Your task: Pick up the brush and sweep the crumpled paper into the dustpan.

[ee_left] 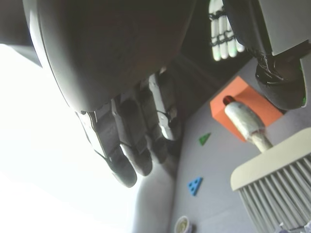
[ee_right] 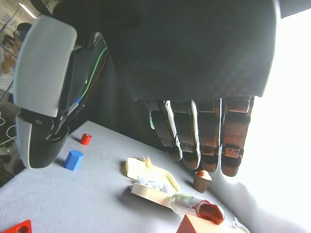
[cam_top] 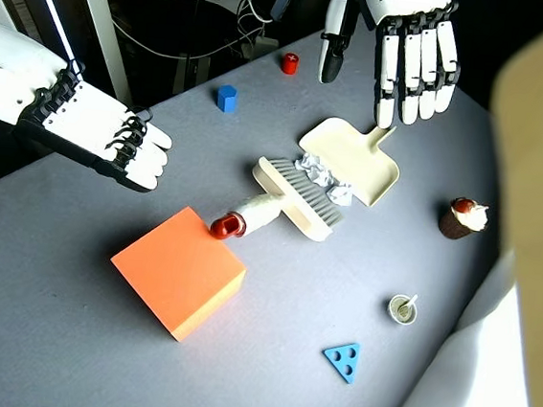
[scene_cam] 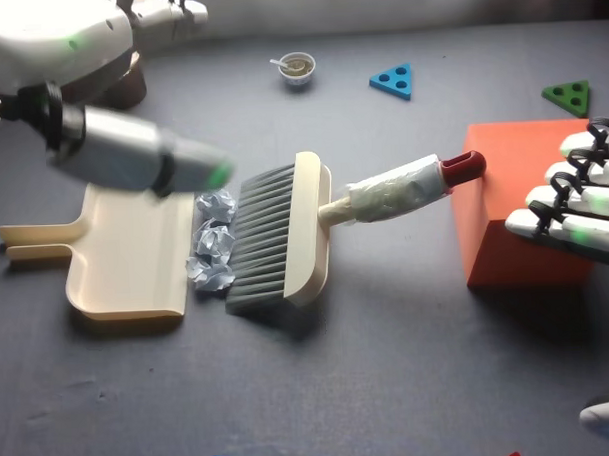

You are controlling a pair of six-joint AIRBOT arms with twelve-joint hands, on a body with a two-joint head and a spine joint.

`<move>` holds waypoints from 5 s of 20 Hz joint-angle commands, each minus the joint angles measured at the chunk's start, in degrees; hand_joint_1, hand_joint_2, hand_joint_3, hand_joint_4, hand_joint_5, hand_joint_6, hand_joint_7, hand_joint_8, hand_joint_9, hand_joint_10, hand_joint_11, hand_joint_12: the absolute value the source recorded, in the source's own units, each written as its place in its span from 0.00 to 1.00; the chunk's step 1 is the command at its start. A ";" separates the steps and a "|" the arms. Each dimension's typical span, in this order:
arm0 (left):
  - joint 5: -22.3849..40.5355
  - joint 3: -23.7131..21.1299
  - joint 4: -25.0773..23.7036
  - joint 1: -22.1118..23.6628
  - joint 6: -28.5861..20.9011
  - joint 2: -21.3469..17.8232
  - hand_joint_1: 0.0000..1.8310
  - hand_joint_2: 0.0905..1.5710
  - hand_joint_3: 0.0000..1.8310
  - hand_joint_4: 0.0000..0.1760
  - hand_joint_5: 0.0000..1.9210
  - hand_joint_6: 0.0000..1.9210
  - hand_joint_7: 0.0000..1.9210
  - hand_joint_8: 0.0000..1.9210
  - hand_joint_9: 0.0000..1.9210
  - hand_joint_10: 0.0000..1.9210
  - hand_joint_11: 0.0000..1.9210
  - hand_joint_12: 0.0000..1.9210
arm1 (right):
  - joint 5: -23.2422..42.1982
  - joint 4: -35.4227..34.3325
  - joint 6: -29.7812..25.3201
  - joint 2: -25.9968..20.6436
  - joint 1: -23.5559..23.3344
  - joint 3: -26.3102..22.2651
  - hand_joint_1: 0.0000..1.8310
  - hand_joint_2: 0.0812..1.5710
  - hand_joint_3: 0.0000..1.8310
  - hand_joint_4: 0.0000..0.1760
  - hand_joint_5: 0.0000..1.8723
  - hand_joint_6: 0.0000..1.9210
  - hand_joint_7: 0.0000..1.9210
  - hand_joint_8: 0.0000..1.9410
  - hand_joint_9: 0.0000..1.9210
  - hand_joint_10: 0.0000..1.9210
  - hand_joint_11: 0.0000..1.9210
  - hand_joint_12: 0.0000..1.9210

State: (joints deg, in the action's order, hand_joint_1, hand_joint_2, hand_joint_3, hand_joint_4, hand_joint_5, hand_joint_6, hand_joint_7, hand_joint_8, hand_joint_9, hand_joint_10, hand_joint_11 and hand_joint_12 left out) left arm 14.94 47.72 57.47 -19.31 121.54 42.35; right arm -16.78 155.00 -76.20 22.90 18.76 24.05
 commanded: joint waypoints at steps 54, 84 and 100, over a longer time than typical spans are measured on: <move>21.32 10.44 -2.01 -27.08 -13.22 6.51 0.41 0.61 0.00 0.47 0.20 0.00 0.06 0.00 0.04 0.00 0.00 0.11 | -5.55 0.95 0.40 -0.48 -0.36 -0.27 0.03 0.61 0.00 0.00 0.01 0.00 0.03 0.00 0.04 0.00 0.06 0.01; 25.86 15.15 2.85 -29.91 -11.36 12.31 0.43 0.65 0.00 0.50 0.31 0.00 0.10 0.00 0.09 0.00 0.02 0.24 | -5.83 0.95 0.56 -0.46 -0.39 -0.12 0.06 0.62 0.00 0.00 0.01 0.00 0.03 0.00 0.04 0.00 0.05 0.00; 26.96 16.29 2.13 -30.34 -12.94 13.70 0.64 0.66 0.00 0.00 0.57 0.41 0.20 0.00 0.18 0.00 0.13 0.17 | -15.60 -14.31 15.59 5.33 0.92 -0.52 0.05 0.62 0.00 0.00 0.00 0.00 0.02 0.00 0.03 0.00 0.05 0.00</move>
State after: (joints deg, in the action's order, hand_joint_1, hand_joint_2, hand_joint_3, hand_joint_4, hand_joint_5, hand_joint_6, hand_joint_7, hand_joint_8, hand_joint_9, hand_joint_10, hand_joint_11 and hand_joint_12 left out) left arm 36.84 63.57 61.76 -50.04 108.36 55.96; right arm -26.39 137.91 -59.20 29.45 20.47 23.64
